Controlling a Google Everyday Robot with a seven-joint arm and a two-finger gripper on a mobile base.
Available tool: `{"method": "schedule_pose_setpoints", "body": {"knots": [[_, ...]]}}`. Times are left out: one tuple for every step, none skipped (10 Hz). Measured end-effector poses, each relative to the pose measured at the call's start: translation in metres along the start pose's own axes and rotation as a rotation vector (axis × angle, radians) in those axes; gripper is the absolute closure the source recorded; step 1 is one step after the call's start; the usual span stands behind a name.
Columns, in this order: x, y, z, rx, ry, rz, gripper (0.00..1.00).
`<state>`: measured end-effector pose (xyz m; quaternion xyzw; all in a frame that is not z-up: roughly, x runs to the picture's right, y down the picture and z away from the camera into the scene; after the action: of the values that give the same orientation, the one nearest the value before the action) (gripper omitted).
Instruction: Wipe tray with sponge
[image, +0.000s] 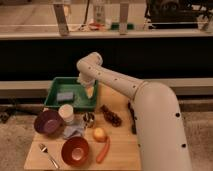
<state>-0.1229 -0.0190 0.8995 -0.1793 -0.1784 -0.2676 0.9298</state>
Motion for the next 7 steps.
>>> {"method": "schedule_pose_setpoints", "body": {"knots": [[-0.001,-0.001,0.001,0.000,-0.002,0.001,0.20],[-0.001,-0.002,0.004,0.000,-0.003,0.005,0.20],[0.000,-0.003,0.005,-0.001,-0.004,0.007,0.20],[-0.001,-0.004,0.006,0.002,-0.009,0.005,0.20],[-0.006,-0.007,0.008,0.005,-0.014,-0.009,0.20],[-0.017,-0.013,0.018,-0.002,-0.018,-0.028,0.20],[-0.027,-0.018,0.029,-0.013,-0.021,-0.043,0.20]]}}
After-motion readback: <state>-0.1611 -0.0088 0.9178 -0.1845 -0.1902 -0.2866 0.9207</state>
